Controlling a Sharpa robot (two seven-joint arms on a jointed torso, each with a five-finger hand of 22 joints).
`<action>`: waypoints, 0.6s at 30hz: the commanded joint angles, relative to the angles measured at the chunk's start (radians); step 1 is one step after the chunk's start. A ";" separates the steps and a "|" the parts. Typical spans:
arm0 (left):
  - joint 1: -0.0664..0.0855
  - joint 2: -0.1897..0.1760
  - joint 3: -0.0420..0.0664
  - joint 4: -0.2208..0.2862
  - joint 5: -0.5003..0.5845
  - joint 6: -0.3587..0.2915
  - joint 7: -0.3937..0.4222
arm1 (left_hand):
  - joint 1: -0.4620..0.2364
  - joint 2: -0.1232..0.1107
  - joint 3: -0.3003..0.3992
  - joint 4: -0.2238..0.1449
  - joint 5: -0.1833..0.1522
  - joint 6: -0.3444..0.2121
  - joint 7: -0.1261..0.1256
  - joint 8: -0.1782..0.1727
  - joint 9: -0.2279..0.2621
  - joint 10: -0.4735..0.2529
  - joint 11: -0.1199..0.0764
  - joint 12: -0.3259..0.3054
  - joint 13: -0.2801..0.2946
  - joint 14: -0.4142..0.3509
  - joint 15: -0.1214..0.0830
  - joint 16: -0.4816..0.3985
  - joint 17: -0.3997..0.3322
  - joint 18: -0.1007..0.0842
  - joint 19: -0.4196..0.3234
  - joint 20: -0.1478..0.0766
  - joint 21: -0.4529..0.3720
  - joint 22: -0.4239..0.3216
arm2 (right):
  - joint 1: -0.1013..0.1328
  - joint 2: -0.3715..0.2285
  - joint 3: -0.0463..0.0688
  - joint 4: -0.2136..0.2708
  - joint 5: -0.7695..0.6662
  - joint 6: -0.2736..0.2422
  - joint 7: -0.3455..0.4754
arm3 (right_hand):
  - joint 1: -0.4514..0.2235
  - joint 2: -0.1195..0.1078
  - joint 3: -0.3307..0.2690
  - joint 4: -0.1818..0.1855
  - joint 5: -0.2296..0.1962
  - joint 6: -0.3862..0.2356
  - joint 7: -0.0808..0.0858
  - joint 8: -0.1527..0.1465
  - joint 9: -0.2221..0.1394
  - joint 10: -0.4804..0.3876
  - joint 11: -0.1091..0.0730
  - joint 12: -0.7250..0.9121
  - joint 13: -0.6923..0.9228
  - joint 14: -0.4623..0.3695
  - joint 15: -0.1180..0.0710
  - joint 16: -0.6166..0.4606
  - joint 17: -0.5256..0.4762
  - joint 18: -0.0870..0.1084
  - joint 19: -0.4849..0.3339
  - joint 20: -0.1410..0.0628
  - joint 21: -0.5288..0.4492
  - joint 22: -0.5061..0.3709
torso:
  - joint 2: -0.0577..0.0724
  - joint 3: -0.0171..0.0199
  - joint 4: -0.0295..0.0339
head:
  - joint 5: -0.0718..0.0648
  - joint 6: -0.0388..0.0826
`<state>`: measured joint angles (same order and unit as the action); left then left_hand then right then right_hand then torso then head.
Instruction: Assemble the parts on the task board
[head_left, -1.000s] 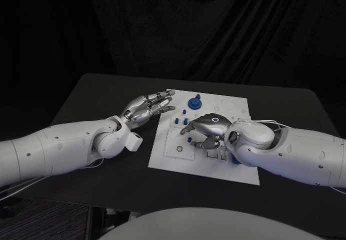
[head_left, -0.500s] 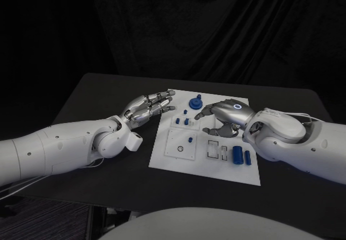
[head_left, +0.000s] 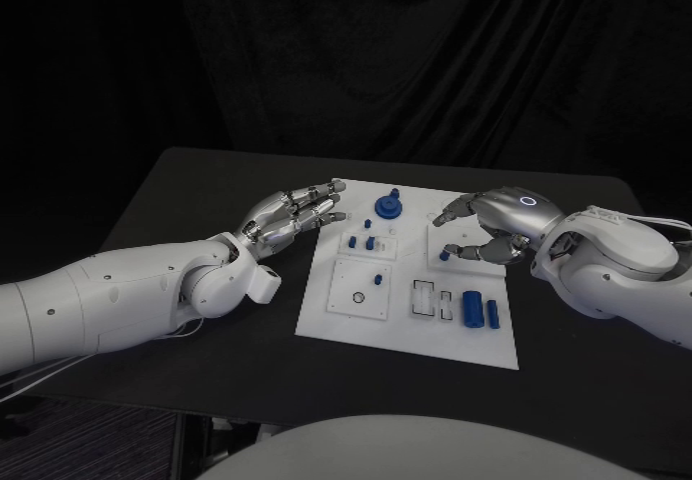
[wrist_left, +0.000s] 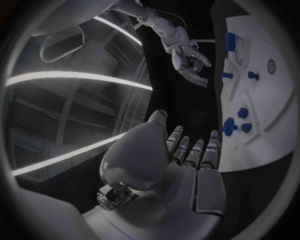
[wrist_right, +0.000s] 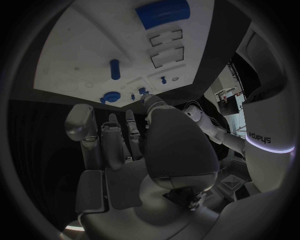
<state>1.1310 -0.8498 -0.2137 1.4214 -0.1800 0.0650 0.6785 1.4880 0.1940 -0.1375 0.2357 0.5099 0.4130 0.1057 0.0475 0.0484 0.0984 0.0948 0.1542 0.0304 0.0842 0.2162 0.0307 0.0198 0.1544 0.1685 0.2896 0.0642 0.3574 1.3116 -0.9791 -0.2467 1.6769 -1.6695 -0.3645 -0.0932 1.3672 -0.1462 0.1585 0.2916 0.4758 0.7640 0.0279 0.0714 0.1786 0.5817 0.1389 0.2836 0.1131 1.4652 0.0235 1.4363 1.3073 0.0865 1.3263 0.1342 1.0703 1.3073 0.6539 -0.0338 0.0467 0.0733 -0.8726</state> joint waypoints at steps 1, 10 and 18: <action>-0.002 0.000 0.001 0.002 0.003 0.005 0.023 | 0.008 0.005 0.000 -0.005 0.006 0.004 0.003 0.004 0.001 -0.005 -0.002 0.001 0.000 -0.002 0.004 0.003 0.000 -0.011 -0.004 0.001 -0.007 -0.001 | -0.012 -0.006 -0.001 -0.011 0.004 0.027 -0.034 | -0.016 0.004 -0.006 0.001 0.005 0.003 0.006 -0.002 -0.004 0.034 -0.002 0.010 -0.007 0.009 0.006 0.002 0.047 0.013 0.010 0.001 0.001 0.130 | 0.000 -0.0011 -0.0040 | 0.005 0.000; -0.004 0.000 0.001 0.003 0.003 0.005 0.023 | 0.008 0.005 0.000 -0.005 0.006 0.004 0.003 0.004 0.001 -0.005 -0.002 0.001 0.000 -0.002 0.004 0.003 0.000 -0.011 -0.004 0.001 -0.007 -0.001 | -0.036 -0.001 -0.001 -0.037 0.004 0.044 -0.025 | 0.012 0.026 0.016 -0.019 0.002 0.035 0.016 0.001 -0.014 0.132 -0.010 0.024 -0.033 0.015 0.000 0.006 0.052 0.011 0.023 -0.005 0.007 0.134 | 0.001 0.0013 -0.0005 | 0.000 0.000; -0.006 0.001 0.001 0.005 0.003 0.008 0.021 | 0.008 0.007 0.001 -0.005 0.007 0.006 0.004 0.004 0.001 -0.005 -0.002 0.002 0.001 -0.002 0.004 0.003 0.000 -0.012 -0.004 0.001 -0.007 -0.001 | -0.055 0.021 -0.001 -0.070 0.004 0.038 -0.010 | 0.076 0.041 0.057 -0.080 0.001 0.034 0.018 -0.004 -0.025 0.174 -0.011 0.015 -0.047 0.014 -0.002 0.004 0.050 0.011 0.025 -0.007 0.004 0.135 | 0.001 0.0017 -0.0012 | 0.004 0.000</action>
<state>1.1265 -0.8501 -0.2136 1.4231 -0.1800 0.0650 0.6785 1.4910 0.1970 -0.1375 0.2358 0.5137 0.4129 0.1057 0.0475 0.0483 0.0984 0.0947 0.1541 0.0304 0.0842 0.2161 0.0307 0.0198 0.1544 0.1685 0.2896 0.0642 0.3575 1.2591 -0.9590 -0.2485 1.6096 -1.6648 -0.3310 -0.0990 1.4320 -0.1075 0.2157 0.2173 0.4757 0.7982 0.0474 0.0714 0.1542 0.7473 0.1288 0.3017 0.0672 1.4652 0.0235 1.4363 1.3073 0.0863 1.3474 0.1269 1.0754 1.3081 0.6548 -0.0319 0.0450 0.0759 -0.8726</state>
